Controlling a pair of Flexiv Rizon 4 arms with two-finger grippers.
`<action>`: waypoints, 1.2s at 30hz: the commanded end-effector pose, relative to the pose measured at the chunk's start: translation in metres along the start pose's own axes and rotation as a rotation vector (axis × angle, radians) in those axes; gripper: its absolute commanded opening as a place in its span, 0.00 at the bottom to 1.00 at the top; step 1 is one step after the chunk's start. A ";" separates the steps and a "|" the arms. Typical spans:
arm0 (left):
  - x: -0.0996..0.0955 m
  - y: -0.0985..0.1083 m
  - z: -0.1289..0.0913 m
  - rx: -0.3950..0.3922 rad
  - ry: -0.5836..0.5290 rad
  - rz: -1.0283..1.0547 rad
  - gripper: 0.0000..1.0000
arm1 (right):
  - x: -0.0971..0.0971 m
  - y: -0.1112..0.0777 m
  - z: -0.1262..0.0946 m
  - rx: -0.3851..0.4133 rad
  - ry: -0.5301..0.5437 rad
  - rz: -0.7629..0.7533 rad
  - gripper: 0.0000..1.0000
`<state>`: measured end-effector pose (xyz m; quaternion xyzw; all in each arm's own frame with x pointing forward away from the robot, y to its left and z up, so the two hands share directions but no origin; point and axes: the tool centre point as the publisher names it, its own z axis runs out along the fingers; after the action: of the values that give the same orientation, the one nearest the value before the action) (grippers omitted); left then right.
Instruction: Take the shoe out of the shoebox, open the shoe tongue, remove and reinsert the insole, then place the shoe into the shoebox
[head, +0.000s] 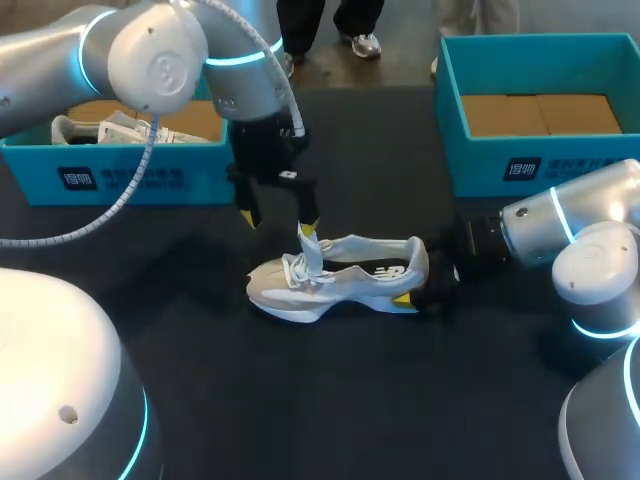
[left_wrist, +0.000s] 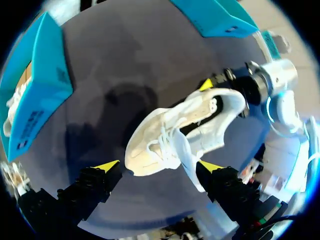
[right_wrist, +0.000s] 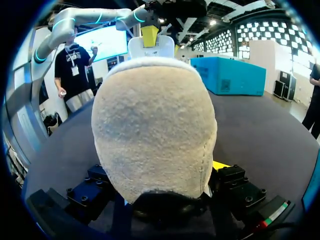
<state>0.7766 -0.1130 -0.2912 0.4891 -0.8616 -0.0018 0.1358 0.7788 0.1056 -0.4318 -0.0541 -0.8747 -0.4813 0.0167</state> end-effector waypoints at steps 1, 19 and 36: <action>0.003 -0.009 -0.010 -0.108 -0.024 0.259 1.00 | 0.001 -0.007 0.012 0.002 0.001 0.001 0.00; 0.038 -0.028 -0.049 -0.112 -0.159 0.675 0.00 | 0.001 -0.007 0.012 0.002 0.001 0.001 0.00; 0.082 -0.053 -0.046 -0.029 -0.107 0.839 0.00 | 0.001 -0.007 0.012 0.002 0.001 0.001 0.00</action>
<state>0.7956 -0.2008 -0.2289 0.0969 -0.9912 0.0140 0.0888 0.7788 0.1057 -0.4318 -0.0541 -0.8747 -0.4814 0.0167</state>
